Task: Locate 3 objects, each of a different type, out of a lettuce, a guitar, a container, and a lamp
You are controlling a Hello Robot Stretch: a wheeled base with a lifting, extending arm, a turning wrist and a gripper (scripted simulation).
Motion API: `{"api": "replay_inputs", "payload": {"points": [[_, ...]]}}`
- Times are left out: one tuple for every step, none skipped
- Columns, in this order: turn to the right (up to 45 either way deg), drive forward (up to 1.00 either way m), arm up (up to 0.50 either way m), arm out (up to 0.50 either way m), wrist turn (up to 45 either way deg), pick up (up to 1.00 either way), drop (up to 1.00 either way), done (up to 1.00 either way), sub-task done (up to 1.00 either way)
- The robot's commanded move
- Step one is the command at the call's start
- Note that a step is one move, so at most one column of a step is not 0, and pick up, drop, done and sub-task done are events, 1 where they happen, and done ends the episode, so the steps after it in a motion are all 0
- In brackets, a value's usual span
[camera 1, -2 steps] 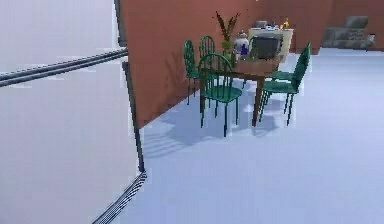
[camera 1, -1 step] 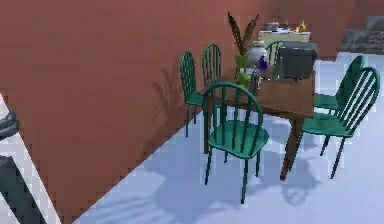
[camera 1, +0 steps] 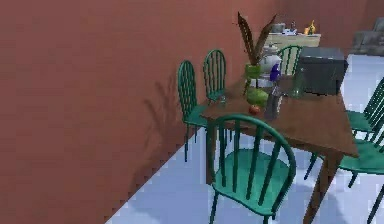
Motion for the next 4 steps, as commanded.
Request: {"api": "replay_inputs", "payload": {"points": [[-15.0, 0.0, 0.0, 0.0, 0.0, 0.0, 0.0, 0.0, 0.0], [0.0, 0.8, 0.0, 0.0, 0.0, 0.0, 0.0, 0.0, 0.0], [24.0, 0.0, 0.0, 0.0, 0.0, 0.0, 0.0, 0.0, 0.0], [0.0, 0.15, 0.0, 0.0, 0.0, 0.0, 0.0, 0.0, 0.0]]}}
